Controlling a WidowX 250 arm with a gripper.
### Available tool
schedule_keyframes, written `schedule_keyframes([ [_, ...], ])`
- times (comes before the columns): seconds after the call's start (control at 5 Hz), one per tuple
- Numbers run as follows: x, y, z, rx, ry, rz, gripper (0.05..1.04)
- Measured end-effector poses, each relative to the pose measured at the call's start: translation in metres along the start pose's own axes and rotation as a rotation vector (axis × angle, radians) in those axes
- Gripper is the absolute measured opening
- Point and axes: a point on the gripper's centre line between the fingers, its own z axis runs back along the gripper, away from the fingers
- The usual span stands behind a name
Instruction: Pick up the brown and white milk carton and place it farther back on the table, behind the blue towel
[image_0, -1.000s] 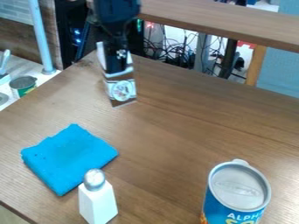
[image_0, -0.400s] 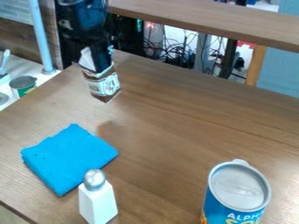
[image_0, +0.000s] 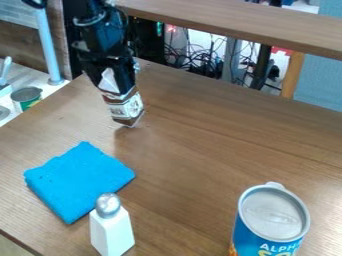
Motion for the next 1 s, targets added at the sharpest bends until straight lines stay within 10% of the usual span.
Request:
schedule_keyframes([
  [0.4,-0.0025,0.0045,-0.0113,0.000,0.088,-0.002,1.014],
  [1.0,-0.0012,0.0025,-0.0021,-0.028,0.127,-0.060,1.005],
])
